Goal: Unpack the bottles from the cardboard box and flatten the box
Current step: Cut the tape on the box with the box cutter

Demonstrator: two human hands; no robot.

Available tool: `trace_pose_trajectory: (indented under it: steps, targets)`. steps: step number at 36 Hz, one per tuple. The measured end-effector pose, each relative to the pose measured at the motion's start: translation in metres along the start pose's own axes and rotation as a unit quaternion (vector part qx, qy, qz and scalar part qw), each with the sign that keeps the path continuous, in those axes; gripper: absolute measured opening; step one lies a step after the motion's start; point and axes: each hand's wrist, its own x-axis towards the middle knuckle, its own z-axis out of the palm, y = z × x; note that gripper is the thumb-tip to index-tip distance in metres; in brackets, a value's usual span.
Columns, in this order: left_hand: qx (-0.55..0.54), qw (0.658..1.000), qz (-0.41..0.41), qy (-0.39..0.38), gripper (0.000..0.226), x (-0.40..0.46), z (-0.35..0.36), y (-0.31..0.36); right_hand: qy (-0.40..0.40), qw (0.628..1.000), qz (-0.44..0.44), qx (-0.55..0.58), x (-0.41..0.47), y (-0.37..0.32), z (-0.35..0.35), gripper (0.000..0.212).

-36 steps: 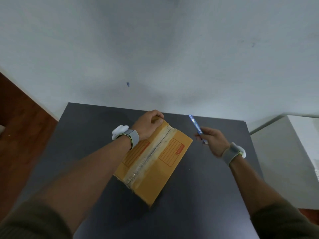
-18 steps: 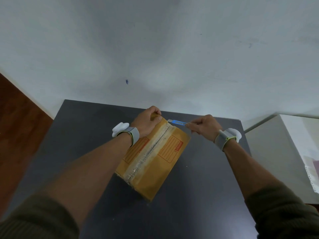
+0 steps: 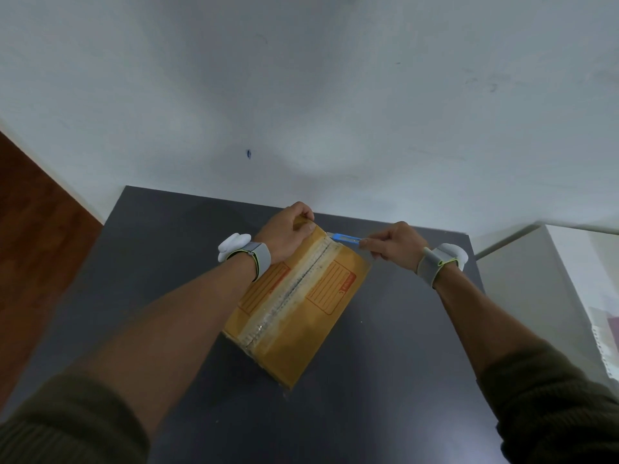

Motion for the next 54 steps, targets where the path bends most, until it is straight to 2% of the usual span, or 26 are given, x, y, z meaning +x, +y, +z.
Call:
trace_pose_trajectory:
  steps: [4, 8, 11, 12, 14, 16, 20, 23, 26, 30, 35, 41, 46, 54]
  targets:
    - [0.003, 1.000, -0.006, 0.003, 0.006, 0.001, 0.001, 0.000, -0.026, 0.999, 0.000, -0.034, 0.001, 0.008, -0.014, 0.044]
    - [0.007, 1.000, -0.009, -0.002, 0.008, 0.003, 0.001, 0.002, -0.035, 0.998, 0.001, -0.051, -0.003, 0.010, -0.021, 0.043]
    - [0.007, 1.000, -0.007, -0.018, 0.018, 0.004, 0.000, 0.004, -0.031, 0.998, -0.009, -0.049, -0.003, 0.011, -0.023, 0.029]
    - [0.010, 1.000, -0.010, -0.023, 0.020, 0.004, -0.001, 0.004, -0.017, 1.000, -0.009, -0.021, -0.003, 0.014, -0.023, 0.019]
    - [0.008, 0.999, -0.025, -0.020, 0.022, 0.003, -0.004, 0.005, 0.036, 0.998, 0.006, 0.047, -0.004, 0.017, -0.024, 0.017]
    - [-0.020, 0.999, -0.048, 0.010, 0.023, 0.000, -0.002, 0.008, 0.074, 0.995, 0.031, 0.067, -0.005, 0.018, -0.022, 0.016]
    - [-0.059, 0.980, -0.142, 0.126, 0.022, -0.010, 0.016, 0.014, 0.109, 0.982, 0.106, 0.114, -0.001, 0.005, -0.006, 0.015]
    - [-0.078, 0.957, -0.215, 0.181, 0.018, -0.016, 0.029, 0.022, 0.174, 0.984, 0.023, -0.033, -0.005, -0.020, 0.009, 0.018]
    - [-0.055, 0.944, -0.253, 0.203, 0.023, -0.020, 0.034, 0.029, 0.190, 0.979, -0.043, -0.067, -0.013, -0.039, 0.031, 0.021]
    - [0.055, 0.961, -0.181, 0.199, 0.036, -0.018, 0.024, 0.018, 0.152, 0.982, -0.055, -0.103, -0.022, -0.047, 0.062, 0.029]
    - [-0.001, 0.987, -0.083, 0.134, 0.038, -0.005, 0.014, 0.017, 0.202, 0.961, -0.125, -0.138, -0.027, -0.040, 0.090, 0.021]
    - [0.026, 0.984, -0.087, 0.155, 0.032, -0.004, 0.024, 0.009, 0.225, 0.957, -0.105, -0.150, -0.024, -0.042, 0.097, 0.015]
    - [-0.002, 0.981, -0.103, 0.163, 0.016, -0.003, 0.024, 0.010, 0.206, 0.957, -0.119, -0.166, -0.023, -0.046, 0.095, 0.017]
    - [-0.013, 0.979, -0.112, 0.168, 0.016, -0.002, 0.024, 0.007, 0.172, 0.962, -0.116, -0.177, -0.022, -0.051, 0.093, 0.019]
